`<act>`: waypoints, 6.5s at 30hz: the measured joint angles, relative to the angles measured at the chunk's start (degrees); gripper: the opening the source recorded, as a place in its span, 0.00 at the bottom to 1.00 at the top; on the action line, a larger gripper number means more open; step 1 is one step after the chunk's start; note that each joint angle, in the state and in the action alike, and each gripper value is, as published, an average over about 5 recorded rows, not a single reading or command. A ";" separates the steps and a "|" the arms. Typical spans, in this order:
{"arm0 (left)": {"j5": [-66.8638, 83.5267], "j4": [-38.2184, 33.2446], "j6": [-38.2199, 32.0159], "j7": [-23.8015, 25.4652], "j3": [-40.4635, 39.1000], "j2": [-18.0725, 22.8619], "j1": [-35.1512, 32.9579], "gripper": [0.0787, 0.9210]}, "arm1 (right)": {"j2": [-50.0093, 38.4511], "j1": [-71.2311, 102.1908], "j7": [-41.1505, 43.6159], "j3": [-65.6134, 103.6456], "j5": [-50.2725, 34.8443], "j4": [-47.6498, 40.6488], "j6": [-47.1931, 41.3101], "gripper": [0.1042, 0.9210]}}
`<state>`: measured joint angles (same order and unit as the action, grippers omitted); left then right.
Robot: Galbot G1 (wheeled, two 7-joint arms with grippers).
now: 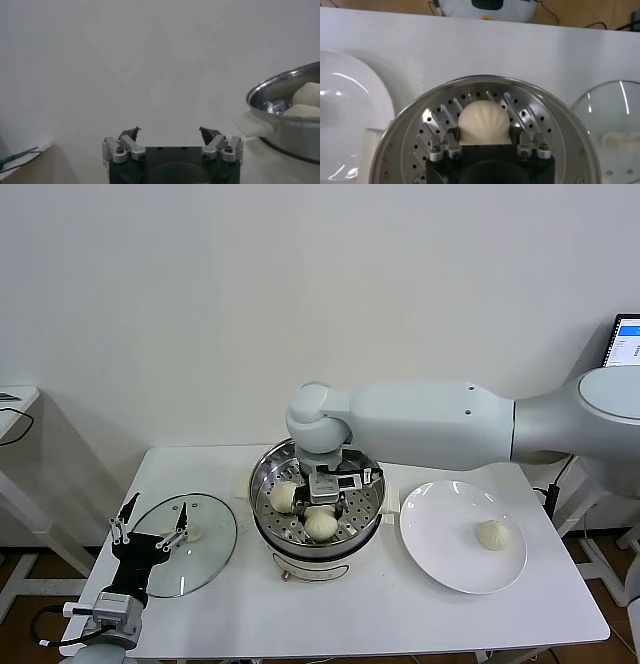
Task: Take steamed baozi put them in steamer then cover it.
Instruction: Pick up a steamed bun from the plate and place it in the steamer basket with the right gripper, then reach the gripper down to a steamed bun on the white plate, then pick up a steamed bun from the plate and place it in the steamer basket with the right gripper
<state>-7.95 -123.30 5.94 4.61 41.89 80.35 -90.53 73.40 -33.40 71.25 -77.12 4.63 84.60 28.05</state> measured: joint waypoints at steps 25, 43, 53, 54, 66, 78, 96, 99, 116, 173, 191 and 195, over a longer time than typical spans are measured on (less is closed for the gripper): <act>-0.03 -1.11 0.09 -0.04 -0.02 0.12 -0.59 0.88 | -2.55 0.64 2.80 3.68 0.05 -0.28 -3.41 0.88; -0.62 -2.79 0.44 -0.21 -0.85 0.02 -1.50 0.88 | -24.37 -1.70 7.28 8.71 -11.27 -5.39 -17.47 0.88; -1.11 -2.67 1.08 -0.44 -1.65 0.19 -1.07 0.88 | -34.54 7.59 7.53 14.71 -9.71 -11.84 -25.59 0.88; -1.12 -2.67 1.14 -0.45 -1.66 0.18 -1.08 0.88 | -35.09 8.71 7.53 15.53 -9.15 -12.50 -26.07 0.88; -1.33 -2.01 1.56 -0.53 -1.72 0.48 -0.64 0.88 | -38.50 20.70 6.83 23.75 -2.58 -18.01 -29.32 0.88; -1.39 -1.69 1.91 -0.52 -1.91 0.50 -0.43 0.88 | -37.98 29.93 3.42 30.47 2.47 -21.28 -30.36 0.88; -1.47 -1.94 1.87 -0.45 -1.91 0.57 -0.58 0.88 | -35.65 35.80 0.85 35.94 7.21 -24.47 -30.21 0.88; -1.48 -1.93 1.88 -0.45 -1.92 0.57 -0.51 0.88 | -35.26 36.32 0.73 36.37 7.87 -24.85 -29.99 0.88; -1.67 -1.43 1.90 -0.42 -2.08 0.62 -0.30 0.88 | -33.82 38.50 0.58 38.39 10.99 -25.82 -29.13 0.86; 0.35 -4.08 1.96 0.18 -1.01 -0.93 0.30 0.88 | -27.04 -16.58 -2.63 -7.49 -35.30 1.39 -51.05 0.70; 0.88 -2.78 1.96 0.51 -0.01 -0.68 0.95 0.88 | -10.79 -8.76 -3.59 -5.68 -36.01 -7.36 -53.36 0.71; 1.04 -2.51 1.96 0.57 0.31 -0.79 0.98 0.88 | -8.89 -6.34 -3.44 -5.28 -34.56 -9.76 -53.34 0.71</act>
<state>-6.91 -125.80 7.90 5.17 42.21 79.56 -89.54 64.52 -39.74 67.80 -82.41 -29.93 74.84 -25.29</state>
